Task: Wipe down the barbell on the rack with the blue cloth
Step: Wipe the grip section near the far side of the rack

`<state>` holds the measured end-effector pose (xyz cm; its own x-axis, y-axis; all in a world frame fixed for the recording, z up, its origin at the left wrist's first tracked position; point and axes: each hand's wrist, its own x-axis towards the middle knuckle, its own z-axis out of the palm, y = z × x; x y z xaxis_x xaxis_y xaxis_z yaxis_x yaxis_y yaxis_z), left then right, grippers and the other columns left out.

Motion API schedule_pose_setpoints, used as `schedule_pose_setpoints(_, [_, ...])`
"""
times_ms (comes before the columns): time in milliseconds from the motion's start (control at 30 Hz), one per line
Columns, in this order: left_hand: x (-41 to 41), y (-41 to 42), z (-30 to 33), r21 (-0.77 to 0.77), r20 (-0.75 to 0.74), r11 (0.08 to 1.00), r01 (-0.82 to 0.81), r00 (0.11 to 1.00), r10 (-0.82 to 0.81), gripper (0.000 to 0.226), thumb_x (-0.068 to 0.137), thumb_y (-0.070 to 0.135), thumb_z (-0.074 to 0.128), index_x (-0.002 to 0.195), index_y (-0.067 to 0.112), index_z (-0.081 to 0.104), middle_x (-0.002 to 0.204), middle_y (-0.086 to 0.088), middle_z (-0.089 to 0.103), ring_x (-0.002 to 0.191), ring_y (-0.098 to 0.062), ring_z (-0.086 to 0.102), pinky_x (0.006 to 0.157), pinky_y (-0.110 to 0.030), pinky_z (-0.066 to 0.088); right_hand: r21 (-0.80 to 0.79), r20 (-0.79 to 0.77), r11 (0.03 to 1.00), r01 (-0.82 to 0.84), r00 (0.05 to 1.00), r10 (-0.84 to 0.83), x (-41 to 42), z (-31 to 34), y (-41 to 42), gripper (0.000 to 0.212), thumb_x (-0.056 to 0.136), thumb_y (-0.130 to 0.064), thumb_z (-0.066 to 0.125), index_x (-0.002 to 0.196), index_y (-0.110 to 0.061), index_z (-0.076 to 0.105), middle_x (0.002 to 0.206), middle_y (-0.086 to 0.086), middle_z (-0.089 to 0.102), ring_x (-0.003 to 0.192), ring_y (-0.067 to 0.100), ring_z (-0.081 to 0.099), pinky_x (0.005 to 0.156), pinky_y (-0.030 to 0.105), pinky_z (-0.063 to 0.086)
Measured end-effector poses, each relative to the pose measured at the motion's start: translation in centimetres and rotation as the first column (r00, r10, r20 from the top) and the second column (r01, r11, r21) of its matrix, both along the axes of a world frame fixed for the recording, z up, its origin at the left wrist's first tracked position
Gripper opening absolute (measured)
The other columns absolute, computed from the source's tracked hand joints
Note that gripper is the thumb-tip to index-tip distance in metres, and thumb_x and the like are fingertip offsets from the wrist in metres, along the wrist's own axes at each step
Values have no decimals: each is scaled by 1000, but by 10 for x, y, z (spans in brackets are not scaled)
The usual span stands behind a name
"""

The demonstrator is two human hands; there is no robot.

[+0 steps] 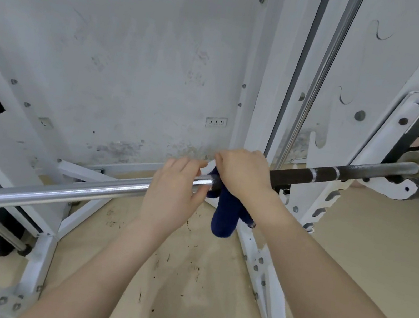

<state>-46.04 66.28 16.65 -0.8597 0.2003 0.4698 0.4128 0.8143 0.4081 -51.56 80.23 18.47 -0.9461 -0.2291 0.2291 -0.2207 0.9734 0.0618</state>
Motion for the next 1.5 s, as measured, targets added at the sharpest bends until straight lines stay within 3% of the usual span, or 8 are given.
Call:
schedule_pose_setpoints(133, [-4,6,-1,-17,-29,1000,-1,1000,0,25,79,10,65,103,7,64,96,-9,63,91,-31,54,77,-39,43,-79,-183,982,172,966,-184,-4,-5,34,32,97,-22,34,87,-12,63,81,6,66,71,26,52,78,35,34])
schedule_pose_setpoints(333, [-10,24,-5,-165,8,986,-13,1000,14,35,77,20,71,110,11,63,106,-9,63,104,-34,51,84,-40,38,-16,-132,1000,-26,991,24,0,-10,28,25,96,-22,37,92,-10,58,85,6,63,79,27,56,61,33,31])
schedule_pose_setpoints(533, [-12,45,-8,-156,-43,987,-39,999,32,32,77,18,71,108,12,65,102,-9,66,97,-34,55,80,-39,39,-45,-145,965,258,954,-262,-12,-6,91,30,97,-19,35,91,-8,62,85,9,66,78,29,62,62,32,35])
schedule_pose_setpoints(800, [-20,81,-12,-238,-186,964,-118,980,74,31,57,18,85,85,16,70,81,-1,68,74,-27,63,75,-37,40,-175,-75,984,-10,997,-4,-13,-12,89,30,99,-28,32,75,-17,46,63,-4,44,67,23,50,71,32,35])
schedule_pose_setpoints(1033, [-21,91,-16,-254,-235,955,-153,968,92,29,57,16,85,82,17,69,73,1,63,64,-23,59,62,-30,43,-137,-119,952,274,949,-291,-27,-10,154,33,98,-27,31,76,-15,53,72,4,61,64,22,47,82,35,32])
schedule_pose_setpoints(1267, [-21,94,-20,-251,-244,954,-167,964,105,25,59,10,83,77,12,66,72,-3,60,61,-25,57,59,-30,41,-165,-146,986,-2,989,-22,-14,-16,130,24,99,-27,36,79,-20,48,73,-2,51,70,20,48,74,35,39])
schedule_pose_setpoints(1367, [-23,92,-19,-213,-231,966,-146,968,95,26,58,7,83,79,12,68,72,-4,61,61,-27,57,58,-33,42,-141,-107,964,223,965,-239,-24,-10,169,15,96,-20,43,91,-13,56,84,4,62,77,23,55,78,34,39])
schedule_pose_setpoints(1500, [-23,93,-21,-167,-212,975,-145,971,108,25,61,7,81,83,12,69,75,-4,62,66,-28,59,62,-36,43,-375,-119,869,322,913,-390,-25,-15,174,41,100,-28,28,89,-6,61,81,13,65,75,30,60,65,34,39])
